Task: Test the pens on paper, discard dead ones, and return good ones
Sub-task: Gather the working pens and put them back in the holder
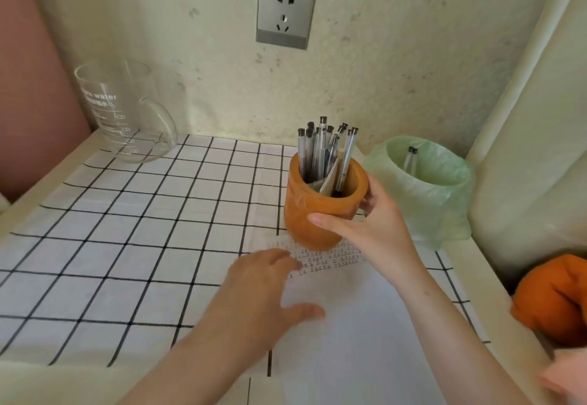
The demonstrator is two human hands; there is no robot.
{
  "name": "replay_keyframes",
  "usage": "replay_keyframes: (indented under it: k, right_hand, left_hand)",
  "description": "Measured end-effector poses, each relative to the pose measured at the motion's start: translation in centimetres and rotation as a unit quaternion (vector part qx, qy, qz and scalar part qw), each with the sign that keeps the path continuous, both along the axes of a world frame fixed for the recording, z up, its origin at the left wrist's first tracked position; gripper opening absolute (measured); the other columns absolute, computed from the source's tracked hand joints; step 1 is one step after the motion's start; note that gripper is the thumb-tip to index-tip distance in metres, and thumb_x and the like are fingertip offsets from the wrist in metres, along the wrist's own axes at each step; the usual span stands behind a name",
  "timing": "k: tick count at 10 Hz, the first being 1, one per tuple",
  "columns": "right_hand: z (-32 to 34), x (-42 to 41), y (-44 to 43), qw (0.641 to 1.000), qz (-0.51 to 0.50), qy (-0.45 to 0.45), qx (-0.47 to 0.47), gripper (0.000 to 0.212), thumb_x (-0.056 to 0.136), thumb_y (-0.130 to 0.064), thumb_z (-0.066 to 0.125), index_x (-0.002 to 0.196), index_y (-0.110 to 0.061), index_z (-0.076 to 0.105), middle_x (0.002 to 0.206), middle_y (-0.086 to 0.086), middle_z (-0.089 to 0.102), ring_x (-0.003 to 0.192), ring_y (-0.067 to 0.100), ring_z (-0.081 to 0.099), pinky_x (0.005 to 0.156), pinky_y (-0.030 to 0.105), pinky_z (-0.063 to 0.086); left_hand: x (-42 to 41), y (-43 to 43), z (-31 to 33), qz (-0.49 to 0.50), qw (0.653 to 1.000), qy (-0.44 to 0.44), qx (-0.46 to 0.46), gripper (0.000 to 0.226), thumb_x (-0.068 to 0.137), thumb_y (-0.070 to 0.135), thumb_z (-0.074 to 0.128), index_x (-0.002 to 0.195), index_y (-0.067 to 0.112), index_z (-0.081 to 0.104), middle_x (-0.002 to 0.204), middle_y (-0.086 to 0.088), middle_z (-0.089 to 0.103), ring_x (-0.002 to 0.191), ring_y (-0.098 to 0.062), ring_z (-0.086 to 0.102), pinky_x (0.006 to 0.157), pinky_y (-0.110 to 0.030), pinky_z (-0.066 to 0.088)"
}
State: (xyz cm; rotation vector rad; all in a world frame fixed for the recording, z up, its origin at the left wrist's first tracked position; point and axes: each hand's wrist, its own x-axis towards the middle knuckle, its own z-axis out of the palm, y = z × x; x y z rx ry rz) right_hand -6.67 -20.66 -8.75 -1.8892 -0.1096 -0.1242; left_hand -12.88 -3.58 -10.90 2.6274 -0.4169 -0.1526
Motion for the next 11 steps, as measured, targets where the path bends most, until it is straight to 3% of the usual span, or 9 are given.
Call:
replay_keyframes:
  k: [1, 2, 7, 9, 11]
  right_hand:
    - [-0.3, 0.5, 0.1, 1.0, -0.012, 0.002, 0.004, 0.083, 0.056, -0.031, 0.09, 0.129, -0.036, 0.05, 0.116, -0.021, 0.063, 0.103, -0.007, 0.058, 0.079, 0.015, 0.051]
    - [-0.6, 0.8, 0.2, 1.0, -0.017, 0.004, 0.017, 0.082, 0.057, -0.029, 0.09, 0.129, -0.033, 0.051, 0.117, -0.019, 0.063, 0.104, -0.004, 0.058, 0.078, 0.01, 0.051]
    - [-1.5, 2.5, 0.5, 0.999, -0.03, -0.014, 0.036, 0.082, 0.059, -0.024, 0.089, 0.131, -0.03, 0.05, 0.113, -0.023, 0.061, 0.094, -0.022, 0.052, 0.069, -0.001, 0.043]
    - [-2.0, 2.9, 0.5, 0.999, -0.027, -0.014, 0.022, 0.082, 0.059, -0.028, 0.089, 0.131, -0.033, 0.05, 0.114, -0.023, 0.062, 0.097, -0.017, 0.054, 0.072, 0.005, 0.046]
    - [-1.8, 2.3, 0.2, 1.0, 0.004, 0.007, 0.011, 0.076, 0.066, -0.028, 0.084, 0.129, -0.034, 0.042, 0.111, -0.031, 0.052, 0.094, -0.023, 0.052, 0.071, 0.003, 0.045]
  left_hand:
    - [-0.8, -0.9, -1.7, -0.061, 0.994, 0.054, 0.073, 0.109, 0.059, 0.08, 0.054, 0.147, 0.037, 0.005, 0.156, 0.012, -0.009, 0.142, -0.007, -0.012, 0.116, -0.034, -0.008]
    - [-0.8, -0.6, -3.0, -0.099, 0.987, 0.053, 0.112, 0.118, 0.059, 0.079, 0.055, 0.145, 0.035, -0.013, 0.149, 0.01, -0.03, 0.135, -0.008, -0.032, 0.113, -0.04, -0.019]
    - [1.8, 2.5, -3.0, -0.153, 0.978, 0.115, 0.078, 0.114, 0.067, 0.062, 0.066, 0.144, 0.035, -0.014, 0.147, 0.012, -0.035, 0.13, -0.001, -0.037, 0.111, -0.032, -0.021]
    - [2.0, 2.3, -3.1, -0.153, 0.978, 0.116, 0.08, 0.114, 0.067, 0.061, 0.066, 0.144, 0.036, -0.013, 0.146, 0.013, -0.035, 0.129, -0.001, -0.039, 0.109, -0.032, -0.024]
    - [2.0, 2.5, -2.9, -0.146, 0.978, 0.131, 0.074, 0.111, 0.068, 0.062, 0.066, 0.145, 0.037, -0.01, 0.148, 0.014, -0.032, 0.129, 0.002, -0.037, 0.108, -0.031, -0.024]
